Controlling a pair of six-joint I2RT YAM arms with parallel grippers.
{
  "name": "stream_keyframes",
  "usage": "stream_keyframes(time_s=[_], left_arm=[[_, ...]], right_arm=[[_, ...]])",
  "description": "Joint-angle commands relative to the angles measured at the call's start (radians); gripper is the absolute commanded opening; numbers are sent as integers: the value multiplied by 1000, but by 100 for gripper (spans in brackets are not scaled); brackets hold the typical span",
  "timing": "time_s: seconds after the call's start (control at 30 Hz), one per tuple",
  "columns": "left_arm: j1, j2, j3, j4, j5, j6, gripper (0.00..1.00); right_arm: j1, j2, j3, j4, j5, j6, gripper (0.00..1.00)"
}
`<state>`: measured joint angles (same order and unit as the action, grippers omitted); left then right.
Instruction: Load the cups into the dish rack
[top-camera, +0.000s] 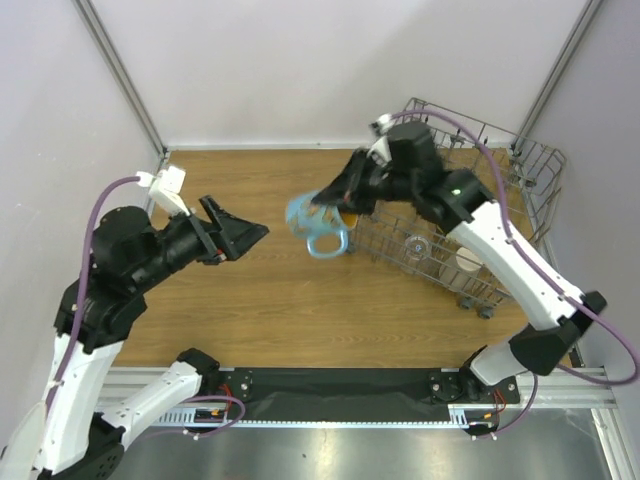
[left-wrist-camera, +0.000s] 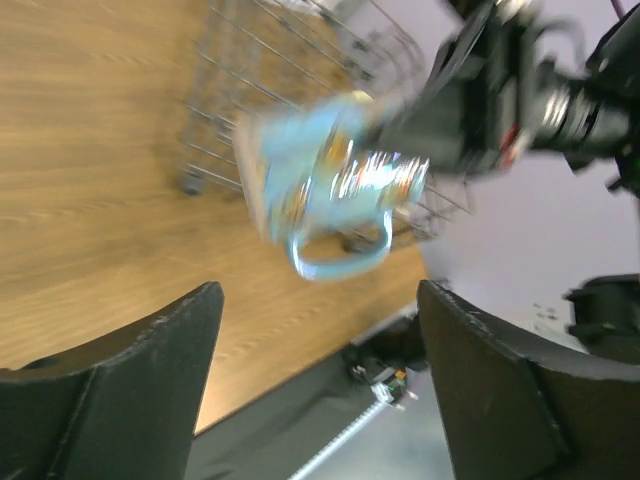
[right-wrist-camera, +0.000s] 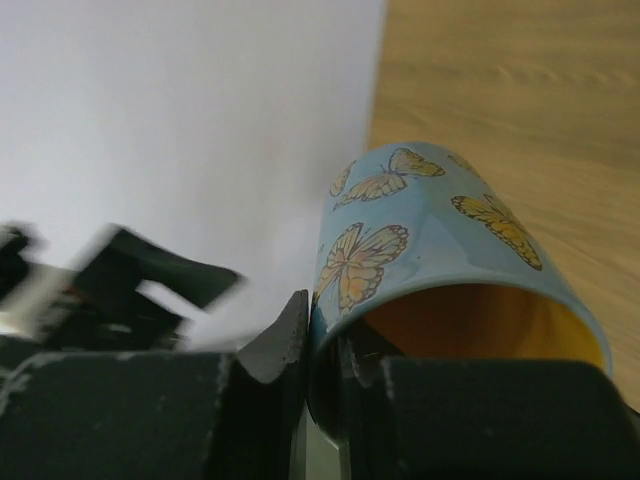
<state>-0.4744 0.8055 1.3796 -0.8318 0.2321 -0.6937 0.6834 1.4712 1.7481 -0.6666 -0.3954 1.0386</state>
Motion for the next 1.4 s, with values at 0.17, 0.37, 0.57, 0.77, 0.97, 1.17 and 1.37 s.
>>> stream_keyframes(time_s=[0.17, 0.37, 0.57, 0.77, 0.97, 1.17, 1.37], left_arm=[[8, 29, 23, -167, -143, 39, 75], [8, 24, 9, -179, -145, 10, 70], [8, 0, 4, -187, -152, -13, 61], [8, -37, -4, -222, -181, -30, 56], [8, -55, 7, -240, -203, -33, 55], [8, -54, 4, -242, -200, -41, 55], [8, -58, -11, -240, -200, -59, 55]], right_arm=[[250, 208, 248, -457, 358, -342, 0], [409, 313, 116, -464, 524, -403, 0], [415, 325, -51, -297, 526, -425, 0], [441, 390, -79, -277, 555, -431, 0], [453, 414, -143, -248, 602, -442, 0], [470, 445, -160, -238, 621, -459, 0], [472, 445, -153, -252, 609, -469, 44]])
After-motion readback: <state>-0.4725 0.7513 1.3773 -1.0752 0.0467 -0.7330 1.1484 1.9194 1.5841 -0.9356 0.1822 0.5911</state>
